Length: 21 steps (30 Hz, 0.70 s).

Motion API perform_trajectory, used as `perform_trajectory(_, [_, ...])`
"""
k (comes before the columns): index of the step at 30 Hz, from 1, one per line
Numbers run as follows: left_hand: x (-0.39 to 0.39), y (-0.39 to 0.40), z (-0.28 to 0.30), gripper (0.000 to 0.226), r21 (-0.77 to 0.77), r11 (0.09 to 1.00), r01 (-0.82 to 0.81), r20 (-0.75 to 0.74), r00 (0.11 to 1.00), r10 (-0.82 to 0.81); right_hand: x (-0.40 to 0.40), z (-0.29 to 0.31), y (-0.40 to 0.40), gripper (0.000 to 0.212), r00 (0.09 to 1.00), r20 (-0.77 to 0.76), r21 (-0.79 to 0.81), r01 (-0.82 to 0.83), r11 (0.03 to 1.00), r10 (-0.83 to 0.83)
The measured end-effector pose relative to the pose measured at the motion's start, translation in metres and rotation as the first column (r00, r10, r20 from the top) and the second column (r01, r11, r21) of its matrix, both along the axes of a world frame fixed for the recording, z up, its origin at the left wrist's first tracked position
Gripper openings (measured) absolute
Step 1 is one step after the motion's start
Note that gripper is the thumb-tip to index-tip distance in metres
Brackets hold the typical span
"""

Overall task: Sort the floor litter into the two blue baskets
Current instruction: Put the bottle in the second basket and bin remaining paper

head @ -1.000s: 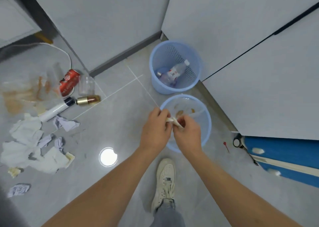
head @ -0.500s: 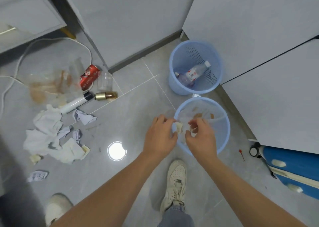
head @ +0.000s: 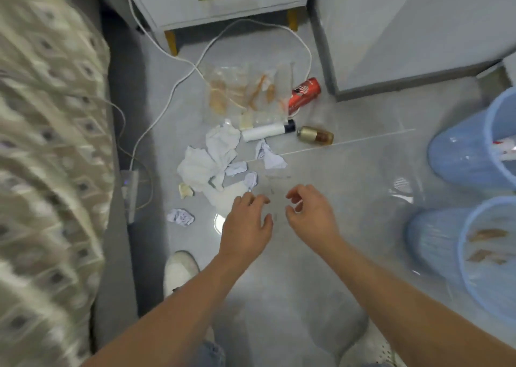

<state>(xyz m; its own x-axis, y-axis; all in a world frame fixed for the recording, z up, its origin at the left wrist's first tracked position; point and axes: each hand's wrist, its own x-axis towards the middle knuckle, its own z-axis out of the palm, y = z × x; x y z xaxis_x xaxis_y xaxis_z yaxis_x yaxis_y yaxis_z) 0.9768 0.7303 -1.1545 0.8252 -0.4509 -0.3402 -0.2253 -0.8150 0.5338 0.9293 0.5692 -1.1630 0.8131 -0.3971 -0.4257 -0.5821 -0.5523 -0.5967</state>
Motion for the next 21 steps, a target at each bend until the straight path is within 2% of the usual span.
perform_trajectory(6, [0.01, 0.111, -0.076, 0.03, 0.119, 0.986, -0.114, -0.021, 0.993, 0.118, 0.024, -0.083, 0.086, 0.037, 0.974, -0.109, 0.025, -0.197, 0.98, 0.198])
perform_trajectory(12, [0.024, 0.179, -0.129, 0.051, 0.335, 0.917, -0.217, 0.059, 0.976, 0.209, 0.047, -0.135, 0.12, 0.062, 0.926, -0.086, -0.21, -0.378, 0.902, 0.368])
perform_trajectory(14, [0.027, 0.185, -0.142, 0.054, 0.344, 0.914, -0.213, 0.038, 0.976, 0.213, 0.058, -0.146, 0.125, 0.07, 0.888, -0.1, -0.256, -0.459, 0.851, 0.449])
perform_trajectory(16, [0.03, 0.186, -0.153, 0.047, 0.312, 0.924, -0.221, 0.03, 0.974, 0.223, 0.065, -0.157, 0.128, 0.074, 0.856, -0.166, -0.289, -0.517, 0.806, 0.489])
perform_trajectory(18, [0.032, 0.184, -0.162, 0.037, 0.274, 0.932, -0.239, 0.06, 0.971, 0.231, 0.069, -0.166, 0.13, 0.067, 0.849, -0.176, -0.324, -0.527, 0.785, 0.498])
perform_trajectory(21, [0.036, 0.18, -0.166, 0.023, 0.194, 0.954, -0.23, 0.047, 0.973, 0.225, 0.067, -0.174, 0.13, 0.038, 0.871, -0.09, -0.319, -0.485, 0.814, 0.483])
